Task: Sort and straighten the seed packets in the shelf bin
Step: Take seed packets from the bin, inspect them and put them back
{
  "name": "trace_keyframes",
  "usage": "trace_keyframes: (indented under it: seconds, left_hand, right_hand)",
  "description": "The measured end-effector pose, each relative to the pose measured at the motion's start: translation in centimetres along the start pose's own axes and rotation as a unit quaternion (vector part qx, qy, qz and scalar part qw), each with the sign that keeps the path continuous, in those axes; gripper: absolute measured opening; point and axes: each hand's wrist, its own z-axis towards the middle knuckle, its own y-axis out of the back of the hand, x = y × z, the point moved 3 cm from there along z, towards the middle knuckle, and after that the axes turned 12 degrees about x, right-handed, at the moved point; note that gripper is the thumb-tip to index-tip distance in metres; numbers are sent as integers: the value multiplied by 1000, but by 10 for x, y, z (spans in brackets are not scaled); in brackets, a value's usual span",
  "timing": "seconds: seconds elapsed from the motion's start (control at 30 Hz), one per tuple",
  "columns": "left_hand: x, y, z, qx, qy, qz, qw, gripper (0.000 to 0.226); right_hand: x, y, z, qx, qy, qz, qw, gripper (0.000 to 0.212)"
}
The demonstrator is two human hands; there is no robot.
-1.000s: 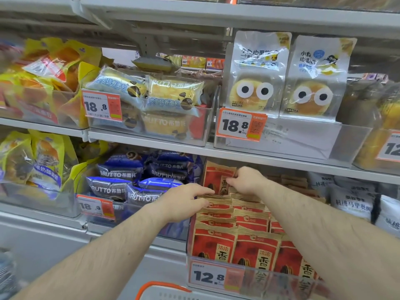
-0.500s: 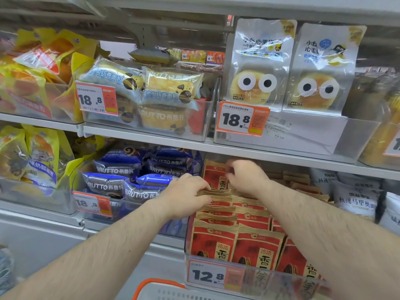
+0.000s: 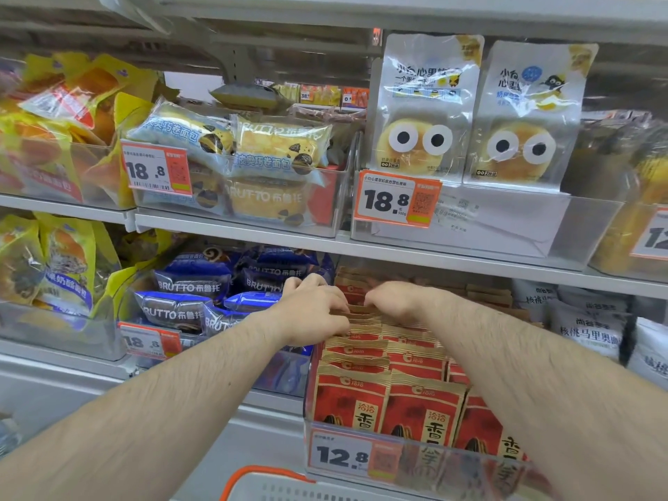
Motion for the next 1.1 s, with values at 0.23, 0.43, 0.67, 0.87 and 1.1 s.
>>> trace_keyframes:
  seconds: [0.23, 0.43, 0.67, 0.87, 1.1]
  left_hand:
    - [0, 13, -18, -107, -51, 19, 993, 25]
    - [-3, 13, -27, -205, -79, -35, 975, 25]
    - [-6, 19, -48, -310, -112, -10, 944, 26]
    - [-12, 33, -54, -349, -86, -81, 930, 24]
    - [-36, 74, -71, -387, -59, -104, 914, 26]
  right_hand:
    - [6, 1, -7, 32, 30, 202, 978, 48]
    - [-11, -13, 17, 98, -32, 279, 955, 112]
    - [3, -4, -13, 57, -28, 261, 963, 88]
    - [10, 1, -60, 3, 60, 332, 941, 114]
    - [30, 15, -102, -253, 160, 199, 933, 16]
